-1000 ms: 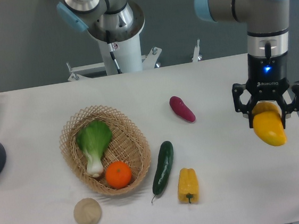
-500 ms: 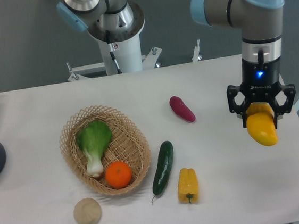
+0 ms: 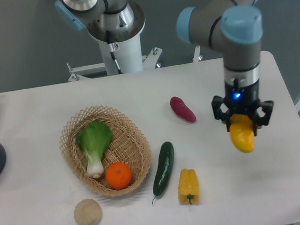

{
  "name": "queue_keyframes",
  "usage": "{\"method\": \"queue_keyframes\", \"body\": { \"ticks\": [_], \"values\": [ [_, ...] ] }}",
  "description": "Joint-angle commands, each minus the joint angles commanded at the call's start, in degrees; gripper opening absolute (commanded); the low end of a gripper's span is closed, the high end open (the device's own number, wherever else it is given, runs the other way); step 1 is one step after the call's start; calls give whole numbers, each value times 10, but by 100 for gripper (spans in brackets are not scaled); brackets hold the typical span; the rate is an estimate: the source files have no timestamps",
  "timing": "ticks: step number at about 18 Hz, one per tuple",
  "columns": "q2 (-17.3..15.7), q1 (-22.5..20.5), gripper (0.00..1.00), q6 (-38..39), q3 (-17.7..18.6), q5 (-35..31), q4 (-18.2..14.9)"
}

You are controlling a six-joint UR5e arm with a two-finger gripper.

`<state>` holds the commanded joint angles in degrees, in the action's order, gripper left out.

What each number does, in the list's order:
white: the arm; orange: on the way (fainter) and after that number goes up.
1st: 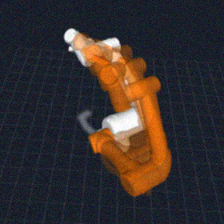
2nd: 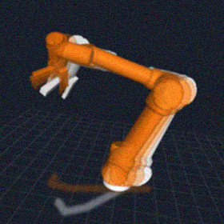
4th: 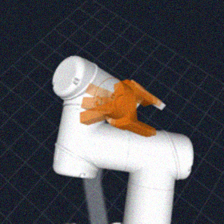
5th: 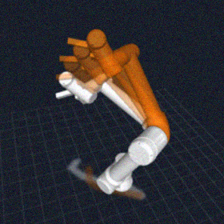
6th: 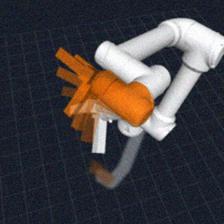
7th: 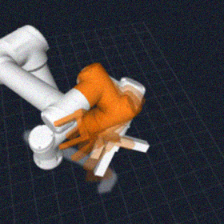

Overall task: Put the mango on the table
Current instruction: 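Carry the held yellow mango with the gripper down toward the table, then lower the mango onto the table beside the yellow pepper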

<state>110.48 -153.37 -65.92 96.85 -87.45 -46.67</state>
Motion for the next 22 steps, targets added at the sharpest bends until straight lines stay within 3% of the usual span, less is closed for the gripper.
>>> {"method": "queue_keyframes", "body": {
  "ticks": [5,8,12,16,22],
  "values": [
    [22,4,46,21,19,1,3],
    [75,20,46,73,-15,1,11],
    [115,23,46,128,-59,11,25],
    [121,28,46,180,-55,11,26],
    [150,39,46,266,-88,14,25]
  ]
}}
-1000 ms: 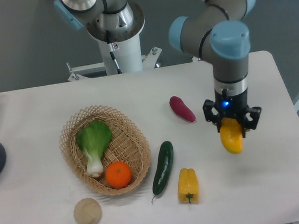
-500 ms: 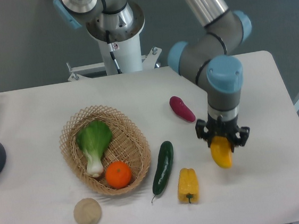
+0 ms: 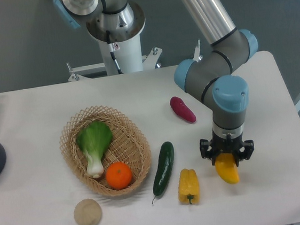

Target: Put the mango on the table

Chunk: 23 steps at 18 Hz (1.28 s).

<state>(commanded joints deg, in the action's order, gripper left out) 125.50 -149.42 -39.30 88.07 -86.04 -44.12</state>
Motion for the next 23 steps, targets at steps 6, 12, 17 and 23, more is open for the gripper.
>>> {"method": "queue_keyframes", "body": {
  "ticks": [6,12,17,23],
  "values": [
    [26,17,46,58,-23,0,1],
    [33,19,49,58,-26,1,1],
    [37,19,53,52,-26,-1,1],
    [40,19,83,50,-27,-4,1]
  ]
}}
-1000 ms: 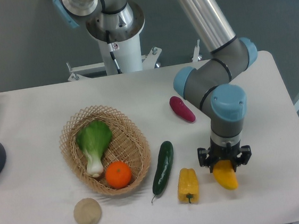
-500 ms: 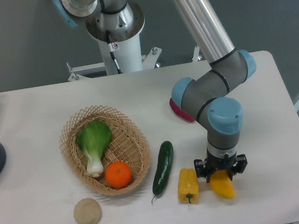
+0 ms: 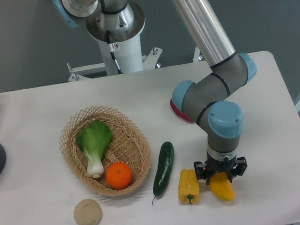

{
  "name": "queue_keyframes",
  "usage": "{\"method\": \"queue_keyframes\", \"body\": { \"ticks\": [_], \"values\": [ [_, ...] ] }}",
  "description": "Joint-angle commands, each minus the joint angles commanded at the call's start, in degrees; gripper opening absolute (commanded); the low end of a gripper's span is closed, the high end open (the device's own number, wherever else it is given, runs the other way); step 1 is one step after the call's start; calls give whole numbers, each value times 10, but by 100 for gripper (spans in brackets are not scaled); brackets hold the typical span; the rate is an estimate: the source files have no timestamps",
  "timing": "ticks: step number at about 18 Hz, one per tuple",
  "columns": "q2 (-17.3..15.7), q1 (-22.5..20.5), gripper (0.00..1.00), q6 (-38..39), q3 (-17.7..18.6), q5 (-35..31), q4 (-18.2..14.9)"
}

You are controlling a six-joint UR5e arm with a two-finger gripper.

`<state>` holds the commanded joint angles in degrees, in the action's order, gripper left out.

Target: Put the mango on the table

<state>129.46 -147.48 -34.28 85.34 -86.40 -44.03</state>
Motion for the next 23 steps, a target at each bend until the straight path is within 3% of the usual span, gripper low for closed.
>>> {"method": "queue_keyframes", "body": {
  "ticks": [2,7,11,13,15,16,20,23],
  "values": [
    [-3,0,100,-1,-6,-1,0],
    [-43,-2,100,-6,-28,-6,1],
    [-99,-8,100,-54,-36,-100,3],
    [-129,-28,100,-89,-36,-102,0],
    [-161,-48,100,-139,-35,-99,-5],
    [-195,-87,100,-240,-16,-53,-11],
    [-240,-131,100,-408,32,-40,-16],
    [-262,-155,100,-458,54,-17,-16]
  ]
}}
